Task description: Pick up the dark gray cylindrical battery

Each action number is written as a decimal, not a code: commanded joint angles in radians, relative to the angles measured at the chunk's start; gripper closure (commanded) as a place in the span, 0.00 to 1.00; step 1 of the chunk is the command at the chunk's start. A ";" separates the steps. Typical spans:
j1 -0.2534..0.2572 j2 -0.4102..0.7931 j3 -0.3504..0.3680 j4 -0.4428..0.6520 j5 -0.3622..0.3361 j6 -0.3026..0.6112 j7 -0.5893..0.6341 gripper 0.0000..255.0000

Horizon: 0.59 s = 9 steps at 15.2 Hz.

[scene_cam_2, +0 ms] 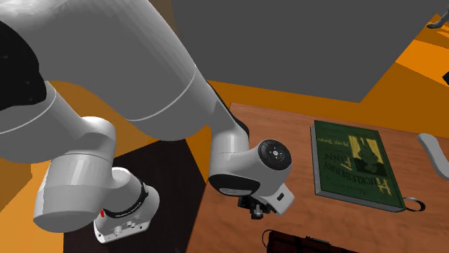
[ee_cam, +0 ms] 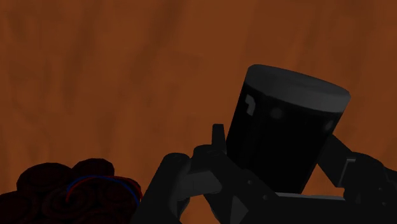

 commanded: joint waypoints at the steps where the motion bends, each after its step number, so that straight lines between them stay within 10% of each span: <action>1: 0.000 0.002 0.000 0.000 0.000 0.001 -0.001 1.00; 9: 0.001 -0.066 -0.008 -0.002 -0.035 -0.064 0.024 1.00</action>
